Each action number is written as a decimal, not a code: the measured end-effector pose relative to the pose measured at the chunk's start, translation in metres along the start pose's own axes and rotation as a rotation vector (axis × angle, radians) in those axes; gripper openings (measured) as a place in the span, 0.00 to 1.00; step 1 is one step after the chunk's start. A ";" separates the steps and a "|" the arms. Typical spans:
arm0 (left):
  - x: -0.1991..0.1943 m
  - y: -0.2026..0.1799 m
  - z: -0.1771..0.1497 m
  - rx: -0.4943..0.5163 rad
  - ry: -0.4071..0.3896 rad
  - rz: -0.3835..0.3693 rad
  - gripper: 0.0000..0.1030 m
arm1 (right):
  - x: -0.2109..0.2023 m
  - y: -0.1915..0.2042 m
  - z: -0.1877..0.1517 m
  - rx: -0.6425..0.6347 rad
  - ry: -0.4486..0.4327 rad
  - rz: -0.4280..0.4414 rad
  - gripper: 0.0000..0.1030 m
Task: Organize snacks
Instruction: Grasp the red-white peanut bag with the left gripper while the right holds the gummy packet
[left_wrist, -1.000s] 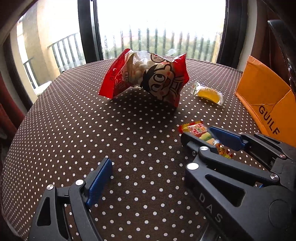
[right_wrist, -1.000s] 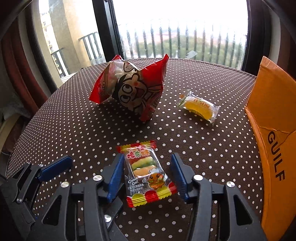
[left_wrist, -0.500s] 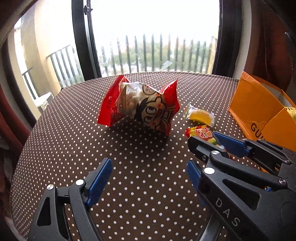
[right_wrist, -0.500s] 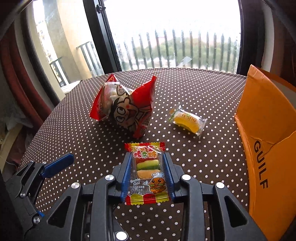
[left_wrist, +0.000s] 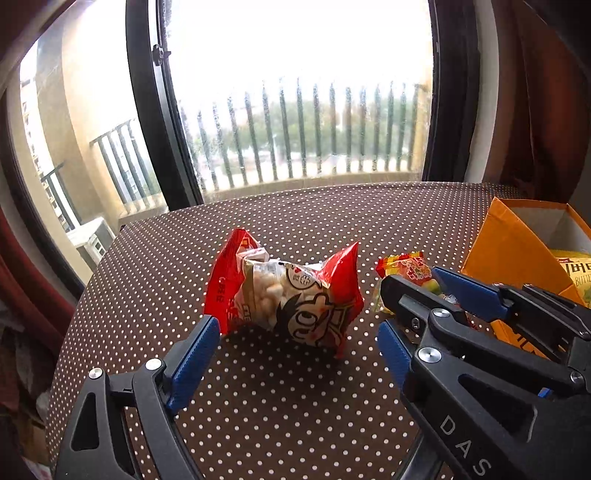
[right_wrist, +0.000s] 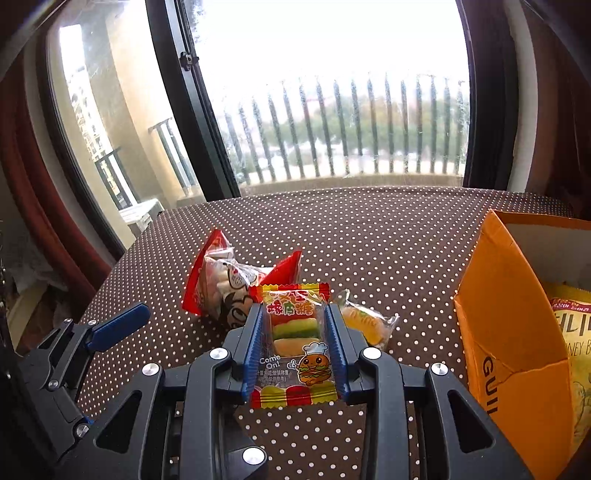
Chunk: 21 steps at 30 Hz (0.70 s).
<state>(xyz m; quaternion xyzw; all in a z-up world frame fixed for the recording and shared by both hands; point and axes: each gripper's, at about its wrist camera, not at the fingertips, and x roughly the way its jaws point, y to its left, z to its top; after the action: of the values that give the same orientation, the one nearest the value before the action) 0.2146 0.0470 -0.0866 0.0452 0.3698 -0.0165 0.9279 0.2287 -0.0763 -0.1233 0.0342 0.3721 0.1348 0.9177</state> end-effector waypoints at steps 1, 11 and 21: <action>0.001 0.001 0.003 0.005 -0.001 -0.002 0.86 | 0.001 -0.001 0.003 0.006 -0.003 -0.002 0.35; 0.024 -0.006 0.033 0.044 -0.023 0.016 0.92 | 0.020 -0.010 0.019 0.073 -0.044 -0.042 0.35; 0.063 0.001 0.032 0.007 0.031 0.011 0.94 | 0.052 -0.022 0.015 0.094 0.012 -0.072 0.35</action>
<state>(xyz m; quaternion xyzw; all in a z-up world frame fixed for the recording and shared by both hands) 0.2823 0.0456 -0.1067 0.0507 0.3838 -0.0122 0.9220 0.2799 -0.0825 -0.1512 0.0628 0.3846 0.0842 0.9171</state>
